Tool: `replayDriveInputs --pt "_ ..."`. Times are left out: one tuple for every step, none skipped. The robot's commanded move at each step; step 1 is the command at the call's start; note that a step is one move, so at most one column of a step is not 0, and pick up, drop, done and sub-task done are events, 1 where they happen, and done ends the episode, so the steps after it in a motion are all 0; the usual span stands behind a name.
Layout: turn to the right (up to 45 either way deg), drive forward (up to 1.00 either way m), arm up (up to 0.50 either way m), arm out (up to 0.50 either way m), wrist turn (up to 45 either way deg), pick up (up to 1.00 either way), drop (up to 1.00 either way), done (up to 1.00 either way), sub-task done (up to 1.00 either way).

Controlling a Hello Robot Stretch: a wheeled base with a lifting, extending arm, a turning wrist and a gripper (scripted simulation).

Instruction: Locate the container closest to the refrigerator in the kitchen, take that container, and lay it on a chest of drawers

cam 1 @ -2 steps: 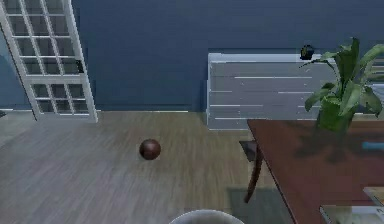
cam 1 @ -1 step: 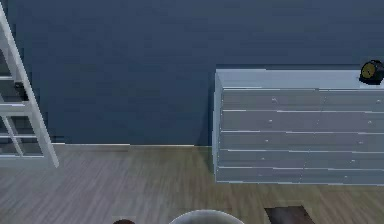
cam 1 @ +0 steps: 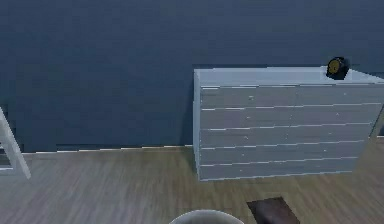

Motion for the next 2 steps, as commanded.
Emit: replayDriveInputs --pt "0.0 0.50 0.00 0.00 0.0 0.00 0.00 0.00 0.00" --pt "36.0 0.00 0.00 0.00 0.0 0.00 0.00 0.00 0.00"
